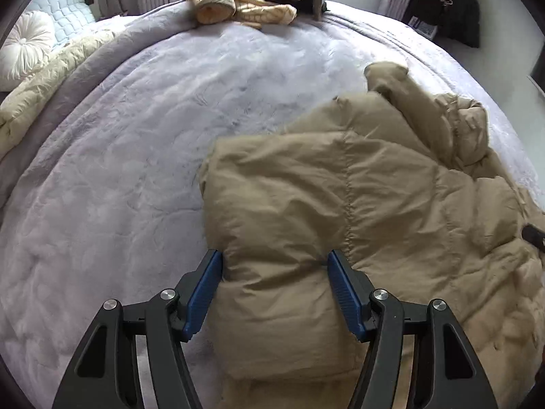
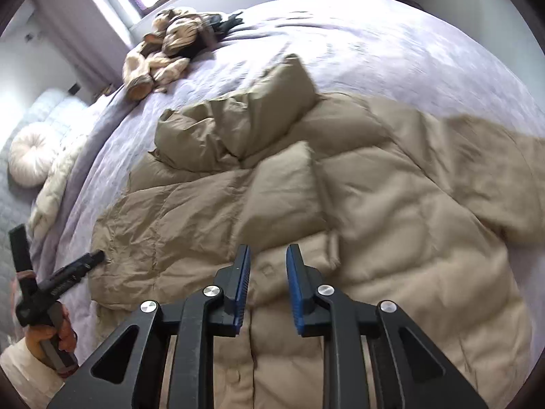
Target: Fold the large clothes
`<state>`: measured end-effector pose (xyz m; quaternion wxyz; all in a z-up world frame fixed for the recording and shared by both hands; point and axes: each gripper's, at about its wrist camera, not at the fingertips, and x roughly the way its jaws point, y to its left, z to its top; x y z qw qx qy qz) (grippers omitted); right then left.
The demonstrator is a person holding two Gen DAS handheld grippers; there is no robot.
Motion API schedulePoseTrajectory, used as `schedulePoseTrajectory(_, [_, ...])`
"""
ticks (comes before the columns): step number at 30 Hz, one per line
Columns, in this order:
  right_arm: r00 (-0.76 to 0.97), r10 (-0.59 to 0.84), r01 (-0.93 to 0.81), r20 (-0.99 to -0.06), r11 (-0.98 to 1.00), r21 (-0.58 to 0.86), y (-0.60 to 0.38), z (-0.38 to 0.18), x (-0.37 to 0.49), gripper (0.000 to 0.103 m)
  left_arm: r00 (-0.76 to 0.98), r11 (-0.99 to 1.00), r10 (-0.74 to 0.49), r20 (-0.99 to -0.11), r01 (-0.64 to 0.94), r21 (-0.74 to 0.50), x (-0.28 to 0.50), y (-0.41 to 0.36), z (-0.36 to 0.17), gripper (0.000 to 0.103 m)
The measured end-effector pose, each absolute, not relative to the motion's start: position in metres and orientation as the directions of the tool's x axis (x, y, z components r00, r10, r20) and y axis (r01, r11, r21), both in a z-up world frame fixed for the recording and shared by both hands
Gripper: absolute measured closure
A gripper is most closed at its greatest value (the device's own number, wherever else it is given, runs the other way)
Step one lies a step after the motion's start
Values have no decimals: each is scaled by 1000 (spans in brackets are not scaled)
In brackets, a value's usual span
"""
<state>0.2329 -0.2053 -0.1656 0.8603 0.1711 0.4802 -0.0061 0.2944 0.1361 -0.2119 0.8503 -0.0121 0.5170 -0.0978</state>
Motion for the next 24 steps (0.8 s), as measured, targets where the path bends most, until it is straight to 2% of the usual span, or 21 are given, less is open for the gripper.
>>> schedulePoseTrajectory(2, [536,125,134,-835,964,231,-200,-173,247,80,438,982,-179,-881,136,-132,298,138,-221,37])
schedulePoseTrajectory(4, [507,88,111,-857,980,167,-200,-192,266,80,427,983,-183,-886,108,-151,302,140,-229,26])
schedulePoseTrajectory(6, [453,101,145,-886,972,186,-212,-220,281,88,418,983,-186,-889,83,-167,306,143,-236,22])
schedulePoseTrajectory(11, [459,133,168,-878,958,233,-222,-226,289,88,408,984,-176,-896,64,-164,307,144,-235,22])
schedulePoseTrajectory(16, [461,64,123,-885,983,135,-219,-204,261,82,420,992,-127,-898,46,-119,303,148,-215,22])
schedulePoseTrajectory(18, [464,23,124,-885,988,91,-221,-195,243,76,441,991,-130,-888,56,-118,298,147,-200,22])
schedulePoseTrajectory(19, [467,31,136,-884,985,106,-227,-191,237,74,447,992,-129,-885,65,-112,295,145,-194,22])
schedulePoseTrajectory(21, [469,60,179,-881,970,162,-240,-184,222,62,460,992,-119,-880,94,-85,288,136,-180,22])
schedulePoseTrajectory(24, [460,85,243,-884,946,217,-257,-181,200,58,463,989,-125,-877,131,-72,274,121,-166,22])
